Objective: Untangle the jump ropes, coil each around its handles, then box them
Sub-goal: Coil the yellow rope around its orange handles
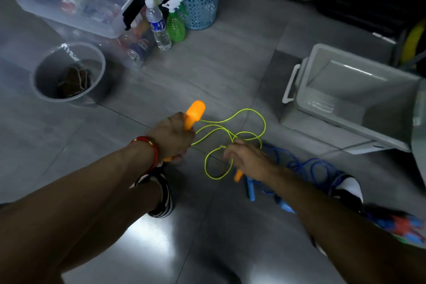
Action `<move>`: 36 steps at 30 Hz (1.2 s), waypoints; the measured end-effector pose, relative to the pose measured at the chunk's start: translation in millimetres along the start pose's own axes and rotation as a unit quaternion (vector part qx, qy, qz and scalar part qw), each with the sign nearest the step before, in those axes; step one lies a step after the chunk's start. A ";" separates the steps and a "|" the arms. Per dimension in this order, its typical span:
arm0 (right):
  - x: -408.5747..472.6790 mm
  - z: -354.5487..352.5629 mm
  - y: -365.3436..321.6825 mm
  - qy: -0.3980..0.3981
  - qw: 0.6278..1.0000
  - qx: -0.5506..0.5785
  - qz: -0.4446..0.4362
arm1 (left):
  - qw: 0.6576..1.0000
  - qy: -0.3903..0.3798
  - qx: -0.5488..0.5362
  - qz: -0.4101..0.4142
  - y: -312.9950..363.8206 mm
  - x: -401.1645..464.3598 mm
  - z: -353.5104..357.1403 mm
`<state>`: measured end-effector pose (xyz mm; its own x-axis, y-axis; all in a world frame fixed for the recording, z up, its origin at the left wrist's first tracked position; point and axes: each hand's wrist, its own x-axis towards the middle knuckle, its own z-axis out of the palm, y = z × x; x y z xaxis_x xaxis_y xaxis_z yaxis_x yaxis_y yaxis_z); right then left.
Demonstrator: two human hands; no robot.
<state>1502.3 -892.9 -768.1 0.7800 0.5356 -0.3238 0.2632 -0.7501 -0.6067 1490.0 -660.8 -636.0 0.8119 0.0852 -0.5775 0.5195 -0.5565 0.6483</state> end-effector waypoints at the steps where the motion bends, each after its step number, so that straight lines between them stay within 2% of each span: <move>1: -3.7 -20.6 -7.1 0.039 0.999 0.036 -0.013 | 1.000 -0.005 -0.015 0.005 5.3 -2.7 3.3; 5: -28.4 -98.0 -36.8 0.155 0.971 0.175 0.050 | 0.994 -0.070 -0.049 0.063 32.6 -28.2 23.0; 7: -48.8 -124.4 -48.8 0.207 0.950 0.216 0.088 | 0.983 -0.137 -0.091 0.084 43.3 -47.8 38.3; 9: -71.6 -143.1 -62.9 0.276 0.932 0.208 0.110 | 0.957 -0.219 -0.179 0.061 48.9 -66.8 53.2; 12: -99.2 -151.6 -73.7 0.371 0.906 0.165 0.119 | 0.895 -0.340 -0.285 0.048 59.9 -92.3 66.1; 16: -123.8 -147.3 -86.9 0.443 0.888 0.086 0.084 | 0.862 -0.398 -0.310 0.056 70.2 -116.6 72.6; 20: -142.6 -155.4 -103.6 0.496 0.861 0.085 0.070 | 0.832 -0.453 -0.315 0.062 78.1 -126.1 68.9; 22: -150.1 -166.3 -103.7 0.479 0.872 0.079 0.068 | 0.848 -0.444 -0.274 0.090 83.5 -126.0 67.0; 24: -158.9 -177.4 -97.5 0.427 0.900 0.023 0.080 | 0.876 -0.411 -0.213 0.133 87.0 -122.4 66.4; 26: -168.7 -190.6 -84.3 0.373 0.926 -0.037 0.053 | 0.895 -0.380 -0.163 0.167 91.9 -117.3 64.3; 28: -173.7 -200.5 -76.5 0.265 0.963 0.041 -0.014 | 0.893 -0.387 -0.142 0.183 97.2 -112.7 62.8; 30: -172.1 -200.4 -75.8 0.162 0.972 0.168 -0.040 | 0.876 -0.416 -0.137 0.202 102.5 -109.4 64.8; 32: -163.4 -201.0 -74.6 0.170 0.967 0.184 -0.043 | 0.869 -0.421 -0.148 0.215 107.0 -106.7 69.0; 36: -156.2 -216.0 -66.1 0.243 0.959 0.143 -0.019 | 0.892 -0.360 -0.181 0.204 114.2 -102.6 76.5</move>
<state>1485.7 -1010.7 -520.6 0.9640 0.2632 0.0370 0.1838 -0.5595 -0.8082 1445.6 -796.3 -540.6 0.6389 -0.6892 -0.3417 0.3785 -0.1050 0.9196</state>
